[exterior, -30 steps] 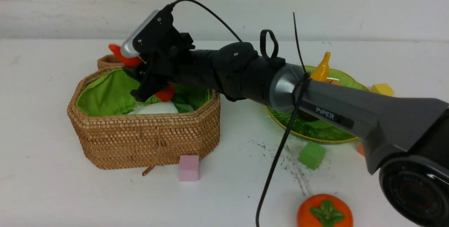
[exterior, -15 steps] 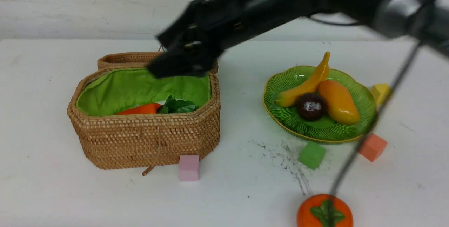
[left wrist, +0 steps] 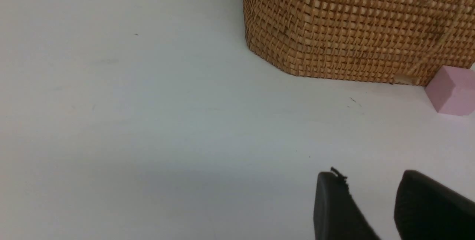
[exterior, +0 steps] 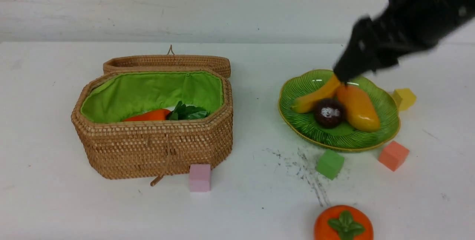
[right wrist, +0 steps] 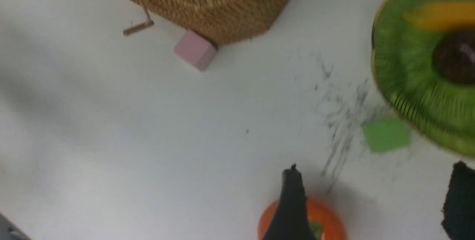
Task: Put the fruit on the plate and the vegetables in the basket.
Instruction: Grab a tomato with your right arm and place it on the plate on the right.
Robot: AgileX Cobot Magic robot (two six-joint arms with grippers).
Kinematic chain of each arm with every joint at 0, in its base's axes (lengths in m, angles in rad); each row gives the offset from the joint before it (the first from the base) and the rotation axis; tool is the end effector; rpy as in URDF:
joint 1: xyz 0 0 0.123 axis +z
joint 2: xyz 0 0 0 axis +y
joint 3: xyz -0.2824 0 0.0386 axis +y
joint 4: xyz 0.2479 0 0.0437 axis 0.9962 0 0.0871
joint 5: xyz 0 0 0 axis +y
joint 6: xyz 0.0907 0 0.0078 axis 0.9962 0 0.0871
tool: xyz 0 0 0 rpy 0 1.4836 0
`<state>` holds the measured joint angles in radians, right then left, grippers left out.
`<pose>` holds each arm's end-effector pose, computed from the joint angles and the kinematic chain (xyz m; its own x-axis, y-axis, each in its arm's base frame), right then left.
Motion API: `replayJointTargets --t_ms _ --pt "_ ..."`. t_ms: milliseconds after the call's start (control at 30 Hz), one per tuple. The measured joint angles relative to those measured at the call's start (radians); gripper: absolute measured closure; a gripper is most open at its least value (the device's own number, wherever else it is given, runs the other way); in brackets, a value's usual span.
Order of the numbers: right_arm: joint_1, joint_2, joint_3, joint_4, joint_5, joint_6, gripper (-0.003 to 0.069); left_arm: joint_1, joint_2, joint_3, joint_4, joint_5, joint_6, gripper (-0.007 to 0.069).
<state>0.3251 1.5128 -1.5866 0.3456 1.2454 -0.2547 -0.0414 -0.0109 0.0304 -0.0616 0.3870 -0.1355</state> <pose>0.2823 0.1260 0.3935 -0.7583 -0.3951 -0.5186 -0.5611 0.8005 0.2105 0.0522 -0.0043 0.1687 -0.3194 -0.1783 -0.9307 0.0024 0.9820 -0.1889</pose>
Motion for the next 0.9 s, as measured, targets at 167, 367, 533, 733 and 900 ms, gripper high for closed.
replayJointTargets --t_ms 167,367,533,733,900 --pt "0.000 -0.014 0.329 -0.025 -0.116 0.118 0.0130 0.000 0.000 0.000 0.000 0.000 0.000 0.0386" --pt "0.000 0.065 0.602 0.036 -0.329 0.174 0.0130 0.000 0.000 0.000 0.000 0.000 0.000 0.0386" --pt "-0.005 0.154 0.665 0.138 -0.418 0.177 0.0127 0.000 0.000 0.000 0.000 0.000 0.000 0.0386" --pt "-0.004 0.248 0.653 0.305 -0.447 0.138 0.0129 0.000 0.000 0.000 0.000 0.000 0.000 0.0386" --pt "-0.009 0.258 0.651 0.354 -0.439 -0.008 0.0128 0.000 0.000 0.000 0.000 0.000 0.000 0.0386"
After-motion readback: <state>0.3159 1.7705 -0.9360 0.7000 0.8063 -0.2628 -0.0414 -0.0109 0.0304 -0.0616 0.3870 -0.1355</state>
